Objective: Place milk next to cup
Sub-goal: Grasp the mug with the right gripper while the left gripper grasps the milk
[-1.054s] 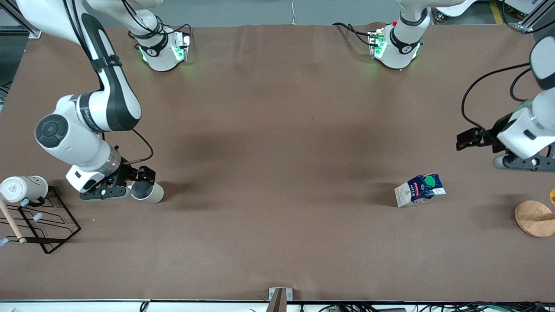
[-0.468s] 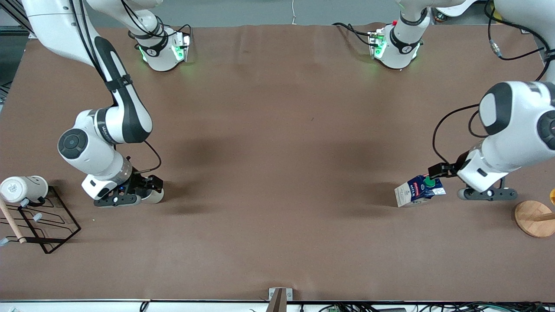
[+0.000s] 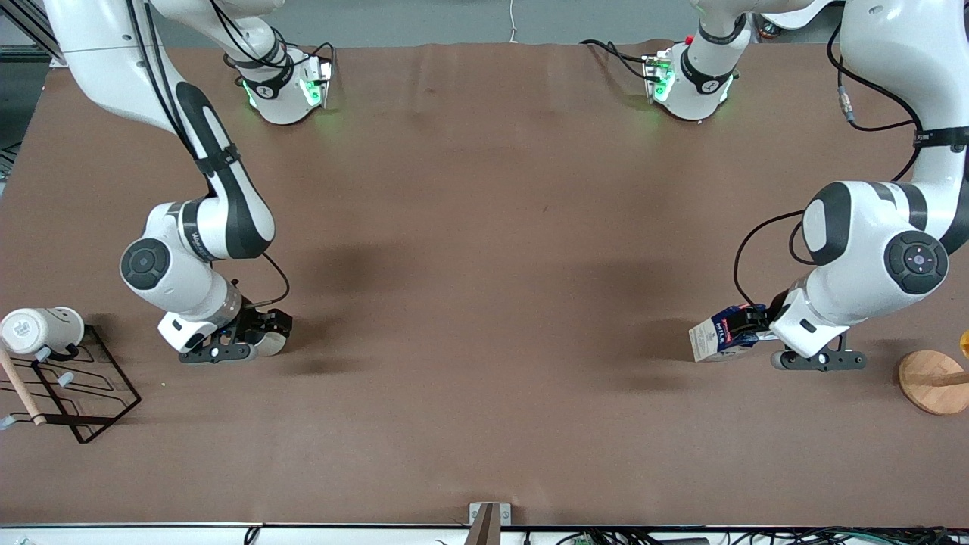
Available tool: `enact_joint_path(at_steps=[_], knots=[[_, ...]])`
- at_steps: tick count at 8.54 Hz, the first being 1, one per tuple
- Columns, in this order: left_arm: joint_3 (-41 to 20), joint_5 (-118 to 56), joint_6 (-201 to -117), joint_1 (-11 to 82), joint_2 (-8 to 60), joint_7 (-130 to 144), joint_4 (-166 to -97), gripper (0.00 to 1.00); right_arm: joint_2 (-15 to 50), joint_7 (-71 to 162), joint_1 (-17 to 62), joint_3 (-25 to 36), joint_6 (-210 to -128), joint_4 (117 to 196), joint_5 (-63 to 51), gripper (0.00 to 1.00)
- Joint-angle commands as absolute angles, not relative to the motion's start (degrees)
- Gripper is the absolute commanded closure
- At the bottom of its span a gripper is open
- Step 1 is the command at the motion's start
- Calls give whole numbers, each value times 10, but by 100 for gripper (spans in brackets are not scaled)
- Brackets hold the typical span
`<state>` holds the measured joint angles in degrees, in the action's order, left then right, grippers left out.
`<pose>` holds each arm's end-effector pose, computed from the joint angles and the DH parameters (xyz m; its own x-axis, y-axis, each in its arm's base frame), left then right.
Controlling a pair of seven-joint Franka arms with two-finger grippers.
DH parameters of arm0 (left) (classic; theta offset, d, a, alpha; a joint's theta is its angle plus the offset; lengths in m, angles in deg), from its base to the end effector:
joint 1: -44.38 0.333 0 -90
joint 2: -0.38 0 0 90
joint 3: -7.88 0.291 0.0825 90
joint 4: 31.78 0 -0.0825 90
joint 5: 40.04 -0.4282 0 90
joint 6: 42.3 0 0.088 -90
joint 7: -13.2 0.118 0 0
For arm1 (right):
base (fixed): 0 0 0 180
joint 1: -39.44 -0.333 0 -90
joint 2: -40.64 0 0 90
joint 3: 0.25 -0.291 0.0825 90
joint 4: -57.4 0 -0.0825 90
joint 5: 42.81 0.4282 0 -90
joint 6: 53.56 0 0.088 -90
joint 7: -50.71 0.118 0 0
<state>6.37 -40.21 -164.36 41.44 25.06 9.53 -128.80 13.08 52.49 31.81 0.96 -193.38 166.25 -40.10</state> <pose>0.6909 -0.0524 0.2908 0.9999 -0.0127 0.0059 -0.0128 -0.9999 0.0089 0.6535 0.0741 0.1871 0.9971 0.0476 0.0586 0.0491 -0.9985 -0.0247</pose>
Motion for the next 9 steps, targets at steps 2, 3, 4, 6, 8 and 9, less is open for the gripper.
enact_joint_path(at_steps=[2,3,4,6,8,9], knots=[[63,-400,-1656,415,260,87,-1292,7,137,588,307,9,-1933,1672,-396,75],[63,-400,-1656,415,259,87,-1293,10,137,588,307,9,-1933,1672,-396,99],[63,-400,-1656,415,258,87,-1296,16,137,588,306,9,-1933,1672,-396,100],[63,-398,-1656,416,257,79,-1296,29,137,592,304,9,-1932,1668,-396,100],[62,-393,-1655,417,254,79,-1296,44,141,614,298,9,-1926,1656,-396,100],[62,-392,-1654,417,253,79,-1295,47,144,634,295,8,-1896,1640,-396,100]])
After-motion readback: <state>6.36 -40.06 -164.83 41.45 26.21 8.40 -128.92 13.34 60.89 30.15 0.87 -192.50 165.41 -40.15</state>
